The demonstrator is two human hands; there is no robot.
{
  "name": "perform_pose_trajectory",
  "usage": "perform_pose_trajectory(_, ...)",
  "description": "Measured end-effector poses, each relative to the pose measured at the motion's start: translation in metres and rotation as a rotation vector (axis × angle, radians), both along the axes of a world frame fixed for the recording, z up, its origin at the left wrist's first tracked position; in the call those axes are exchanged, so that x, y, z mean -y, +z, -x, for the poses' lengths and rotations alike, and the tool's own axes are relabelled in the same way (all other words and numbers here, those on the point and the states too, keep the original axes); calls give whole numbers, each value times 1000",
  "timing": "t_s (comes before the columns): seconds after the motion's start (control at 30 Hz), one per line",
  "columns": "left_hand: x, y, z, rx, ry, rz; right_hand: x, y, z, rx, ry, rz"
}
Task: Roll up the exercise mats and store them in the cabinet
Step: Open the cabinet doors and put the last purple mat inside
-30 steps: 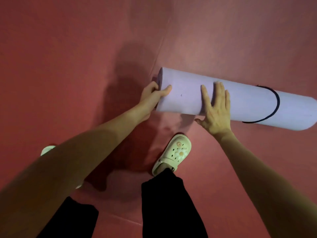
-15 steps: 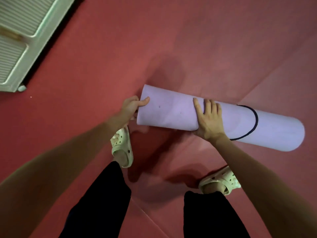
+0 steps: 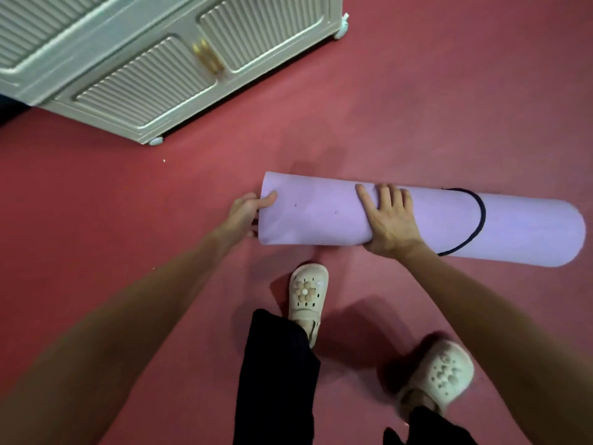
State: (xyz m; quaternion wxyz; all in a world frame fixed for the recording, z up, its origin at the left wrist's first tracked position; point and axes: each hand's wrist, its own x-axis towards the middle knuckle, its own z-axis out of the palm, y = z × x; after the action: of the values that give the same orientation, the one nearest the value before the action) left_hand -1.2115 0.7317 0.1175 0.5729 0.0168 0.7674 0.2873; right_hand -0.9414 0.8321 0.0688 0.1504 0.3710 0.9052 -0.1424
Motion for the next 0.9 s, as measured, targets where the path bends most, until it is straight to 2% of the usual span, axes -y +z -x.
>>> perform_pose_trajectory(0.13, -10, -28, 43, -33, 85, 38, -25, -19, 56, 52, 68, -6)
perform_pose_trajectory(0.3, -15, -77, 52, -107, 206, 35, -46, -46, 90, 212, 159, 56)
perform_pose_trajectory(0.5, -35, -115, 40, -182, 36, 14, -50, -76, 67, 289, 60, 130)
perform_pose_trajectory(0.63, -39, -131, 20, -240, 63, 48, -39, -81, 56, 328, 36, 133)
perform_pose_trajectory(0.7, -40, -139, 15, -272, 76, 73, -39, -84, 63, 361, 18, 141)
perform_pose_trajectory(0.83, -34, -154, 24, -312, -75, 99, -45, -91, 91, 506, 46, 197)
perform_pose_trajectory(0.9, -32, -159, 36, -275, -109, 94, -52, -98, 108, 449, -38, 309)
